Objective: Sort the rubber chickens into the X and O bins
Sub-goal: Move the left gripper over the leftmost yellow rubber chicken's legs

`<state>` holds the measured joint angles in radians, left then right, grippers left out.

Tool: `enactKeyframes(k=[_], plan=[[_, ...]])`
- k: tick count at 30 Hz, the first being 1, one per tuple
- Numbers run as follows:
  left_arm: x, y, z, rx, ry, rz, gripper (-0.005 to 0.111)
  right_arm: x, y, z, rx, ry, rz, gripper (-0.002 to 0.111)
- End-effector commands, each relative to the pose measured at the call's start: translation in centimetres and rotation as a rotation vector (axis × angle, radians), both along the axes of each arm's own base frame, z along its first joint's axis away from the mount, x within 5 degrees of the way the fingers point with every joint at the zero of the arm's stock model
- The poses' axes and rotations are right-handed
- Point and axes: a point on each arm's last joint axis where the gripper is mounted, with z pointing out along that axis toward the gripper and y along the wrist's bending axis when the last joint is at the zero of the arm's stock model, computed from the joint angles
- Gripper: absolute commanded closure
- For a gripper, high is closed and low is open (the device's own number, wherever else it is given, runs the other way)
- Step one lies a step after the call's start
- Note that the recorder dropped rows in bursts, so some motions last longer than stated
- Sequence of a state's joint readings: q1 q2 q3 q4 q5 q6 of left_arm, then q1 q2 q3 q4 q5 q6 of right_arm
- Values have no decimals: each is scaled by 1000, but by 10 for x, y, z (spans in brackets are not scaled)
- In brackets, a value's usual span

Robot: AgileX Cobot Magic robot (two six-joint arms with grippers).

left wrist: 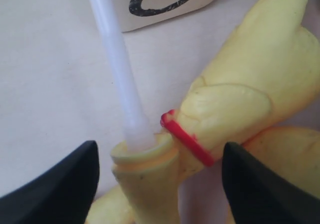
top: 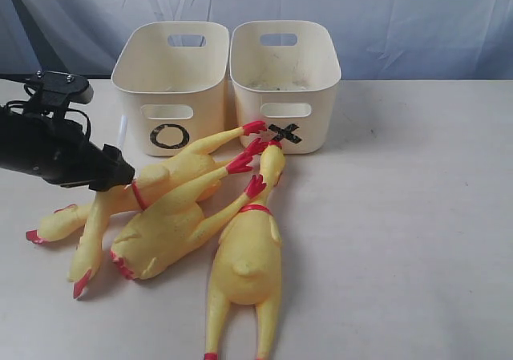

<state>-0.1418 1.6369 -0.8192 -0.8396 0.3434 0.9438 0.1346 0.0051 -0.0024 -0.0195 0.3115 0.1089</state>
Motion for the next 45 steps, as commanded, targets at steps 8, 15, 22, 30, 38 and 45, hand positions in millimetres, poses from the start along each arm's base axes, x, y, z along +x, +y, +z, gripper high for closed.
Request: enactKeyframes(k=[8, 15, 22, 30, 38, 45], plan=[[1, -2, 0, 1, 0, -11, 41, 0, 0, 0, -5, -10, -5, 108], [-2, -3, -1, 13, 21, -52, 41, 0, 0, 0, -5, -10, -5, 108], [-3, -3, -2, 24, 25, -68, 41, 0, 0, 0, -5, -10, -5, 108], [-4, -2, -2, 71, 22, -116, 41, 0, 0, 0, -5, -10, -5, 108], [-7, -2, 19, 83, -32, -157, 41, 0, 0, 0, -5, -10, -5, 108], [-18, 1, 51, 124, -136, -196, 41, 0, 0, 0, -5, -10, -5, 108]])
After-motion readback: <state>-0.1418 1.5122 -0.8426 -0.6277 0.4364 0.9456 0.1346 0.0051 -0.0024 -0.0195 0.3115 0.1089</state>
